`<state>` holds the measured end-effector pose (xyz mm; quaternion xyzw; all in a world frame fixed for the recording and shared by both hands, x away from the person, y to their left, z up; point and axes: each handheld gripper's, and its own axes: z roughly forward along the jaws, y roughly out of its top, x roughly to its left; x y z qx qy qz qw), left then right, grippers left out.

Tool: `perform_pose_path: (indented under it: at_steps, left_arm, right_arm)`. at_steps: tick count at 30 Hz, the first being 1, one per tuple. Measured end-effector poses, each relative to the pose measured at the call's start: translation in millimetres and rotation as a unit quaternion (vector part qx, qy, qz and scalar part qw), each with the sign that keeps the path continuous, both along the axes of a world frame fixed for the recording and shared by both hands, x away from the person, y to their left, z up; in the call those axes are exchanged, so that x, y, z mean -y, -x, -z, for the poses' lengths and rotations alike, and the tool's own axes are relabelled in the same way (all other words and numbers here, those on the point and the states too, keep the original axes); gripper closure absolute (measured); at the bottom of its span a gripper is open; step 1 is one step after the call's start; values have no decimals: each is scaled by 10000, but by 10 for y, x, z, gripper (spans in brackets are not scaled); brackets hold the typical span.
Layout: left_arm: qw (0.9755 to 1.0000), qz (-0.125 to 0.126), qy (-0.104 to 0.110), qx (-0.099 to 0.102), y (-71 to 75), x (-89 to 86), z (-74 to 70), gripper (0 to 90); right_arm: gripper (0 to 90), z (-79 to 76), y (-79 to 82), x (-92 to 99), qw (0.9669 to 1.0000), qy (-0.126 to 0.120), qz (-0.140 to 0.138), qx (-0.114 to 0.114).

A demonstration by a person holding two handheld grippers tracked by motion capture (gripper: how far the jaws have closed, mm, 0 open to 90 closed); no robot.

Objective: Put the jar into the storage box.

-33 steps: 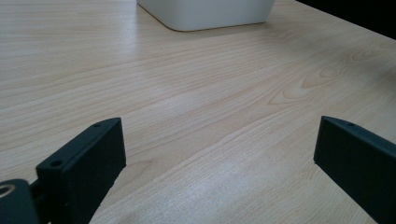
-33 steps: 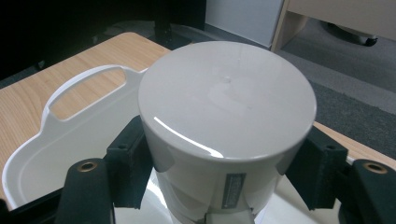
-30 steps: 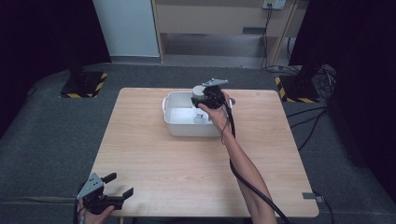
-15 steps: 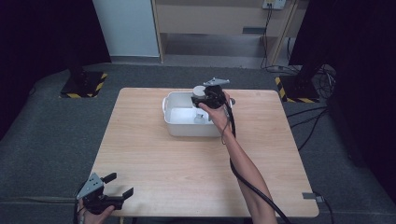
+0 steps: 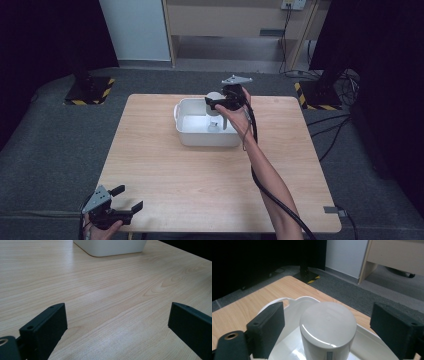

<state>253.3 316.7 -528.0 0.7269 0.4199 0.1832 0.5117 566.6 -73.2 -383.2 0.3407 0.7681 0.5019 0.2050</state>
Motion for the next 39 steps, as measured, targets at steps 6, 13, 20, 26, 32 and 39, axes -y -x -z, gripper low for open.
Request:
perform_pose_path:
  at_steps: [6,13,20,26,32,39]
  left_arm:
    - [10000,2,-7,1,-2,6,1,9]
    - [10000,0,-18,2,-3,6,1,9]
    - [10000,1,-11,-1,-3,9,1,9]
    - [10000,-6,-2,-1,-5,12,3,9]
    - [10000,-3,-19,-3,-5,12,2,9]
    - [10000,-1,-24,-9,-7,14,3,9]
  right_arm:
    - [81,-176,104,69,9998,-3,-125,138]
    - [71,-331,261,161,9992,-74,-300,254]
    - [61,-359,406,290,9987,-107,-416,288]
    - [58,-387,559,432,9982,-165,-456,358]
    - [51,-420,720,565,9975,-221,-512,427]
    - [47,-413,915,715,9970,-189,-566,502]
